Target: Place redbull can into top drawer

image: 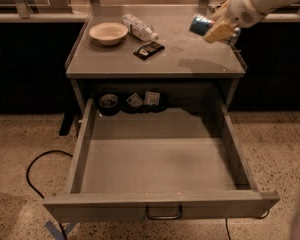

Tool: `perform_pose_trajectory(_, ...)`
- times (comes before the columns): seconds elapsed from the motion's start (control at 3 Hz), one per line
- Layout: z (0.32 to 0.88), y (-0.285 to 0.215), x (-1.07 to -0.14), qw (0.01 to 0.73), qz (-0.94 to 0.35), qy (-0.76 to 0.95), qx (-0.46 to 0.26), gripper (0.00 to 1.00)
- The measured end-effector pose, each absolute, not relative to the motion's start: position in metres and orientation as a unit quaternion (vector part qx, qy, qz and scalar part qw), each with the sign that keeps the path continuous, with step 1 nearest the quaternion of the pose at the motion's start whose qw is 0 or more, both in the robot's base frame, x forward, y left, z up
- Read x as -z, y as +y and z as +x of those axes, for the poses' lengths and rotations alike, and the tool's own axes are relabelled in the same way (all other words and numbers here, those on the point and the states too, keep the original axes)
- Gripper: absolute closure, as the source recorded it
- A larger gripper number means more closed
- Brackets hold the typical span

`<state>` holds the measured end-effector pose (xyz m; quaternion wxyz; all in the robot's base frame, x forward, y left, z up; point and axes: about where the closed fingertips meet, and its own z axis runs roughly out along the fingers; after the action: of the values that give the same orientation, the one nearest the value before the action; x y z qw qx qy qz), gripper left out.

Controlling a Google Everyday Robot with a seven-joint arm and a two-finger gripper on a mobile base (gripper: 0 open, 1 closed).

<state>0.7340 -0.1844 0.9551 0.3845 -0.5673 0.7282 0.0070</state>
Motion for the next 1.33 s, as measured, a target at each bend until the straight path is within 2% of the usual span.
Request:
perform_pose_trajectory(0.33,0.667,-0.187,-1.013,0.439,-0.555,0.707,0.0,1.0)
perform_pose_trajectory(0.67,0.605,-0.165,-0.977,0.417,-0.586,0.694,-0.04,1.0)
perform_pose_trajectory(1.0,0.587,-0.151,-0.932,0.38,-0.602,0.7,-0.064,1.0)
perform_pose_trajectory(1.33,0.587,-0.151,-0.932,0.38,-0.602,0.7,-0.064,1.0)
